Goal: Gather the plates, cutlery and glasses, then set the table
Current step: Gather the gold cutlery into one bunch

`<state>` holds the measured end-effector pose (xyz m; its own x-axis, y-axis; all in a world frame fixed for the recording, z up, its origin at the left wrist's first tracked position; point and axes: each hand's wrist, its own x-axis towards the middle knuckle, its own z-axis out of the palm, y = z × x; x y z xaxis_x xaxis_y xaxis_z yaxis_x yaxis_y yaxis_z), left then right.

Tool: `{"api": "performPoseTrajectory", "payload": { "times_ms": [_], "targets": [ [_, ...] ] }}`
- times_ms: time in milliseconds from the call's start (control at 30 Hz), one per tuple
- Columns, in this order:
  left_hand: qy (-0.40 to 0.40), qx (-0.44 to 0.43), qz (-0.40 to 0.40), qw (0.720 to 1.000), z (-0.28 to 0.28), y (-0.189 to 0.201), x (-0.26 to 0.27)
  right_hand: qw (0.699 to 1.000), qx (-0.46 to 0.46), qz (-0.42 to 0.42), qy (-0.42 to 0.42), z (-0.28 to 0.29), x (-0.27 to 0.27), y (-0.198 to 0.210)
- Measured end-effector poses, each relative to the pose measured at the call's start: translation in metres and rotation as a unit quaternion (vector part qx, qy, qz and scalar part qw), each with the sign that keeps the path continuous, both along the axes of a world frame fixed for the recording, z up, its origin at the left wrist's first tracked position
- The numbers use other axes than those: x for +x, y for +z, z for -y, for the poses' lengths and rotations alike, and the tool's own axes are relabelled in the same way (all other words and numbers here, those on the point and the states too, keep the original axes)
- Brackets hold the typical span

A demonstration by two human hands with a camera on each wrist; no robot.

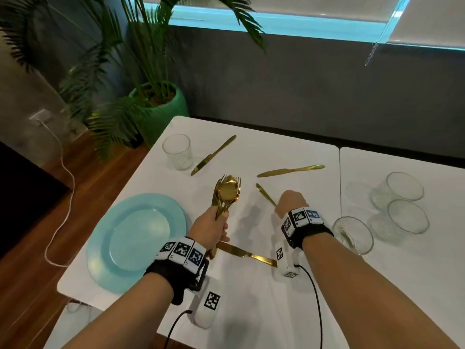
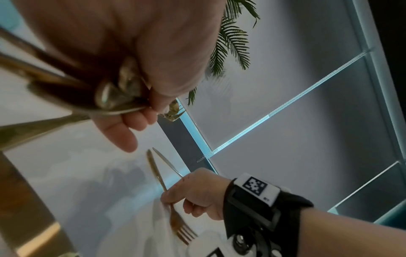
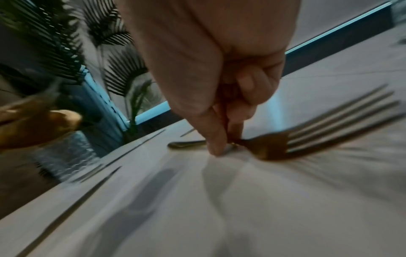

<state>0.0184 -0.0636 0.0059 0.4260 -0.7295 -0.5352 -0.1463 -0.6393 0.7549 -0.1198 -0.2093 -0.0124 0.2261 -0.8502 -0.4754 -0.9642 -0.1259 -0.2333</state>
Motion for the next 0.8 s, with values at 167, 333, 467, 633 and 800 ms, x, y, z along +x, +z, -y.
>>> {"api": "performPoseTrajectory", "payload": {
  "times_ms": [167, 333, 467, 633, 800],
  "targets": [
    [-0.045, -0.014, 0.095, 0.994, 0.011, 0.014, 0.002, 0.971, -0.040, -0.054, 0.230, -0.028, 0.012, 0.029],
    [-0.119, 0.000, 0.108, 0.987, 0.020, 0.018, -0.014, 0.929, -0.066, -0.037, 0.361, -0.060, 0.013, 0.050],
    [-0.157, -0.002, 0.073, 0.985, 0.018, 0.017, -0.037, 0.932, -0.079, -0.014, 0.355, -0.072, -0.002, 0.065],
    [-0.176, -0.010, 0.035, 0.984, 0.010, 0.025, -0.065, 0.948, -0.077, 0.014, 0.310, -0.085, -0.034, 0.072],
    [-0.157, 0.007, -0.019, 0.987, 0.002, 0.021, -0.090, 0.965, -0.166, 0.111, 0.169, -0.106, -0.077, 0.074]
  ]
}}
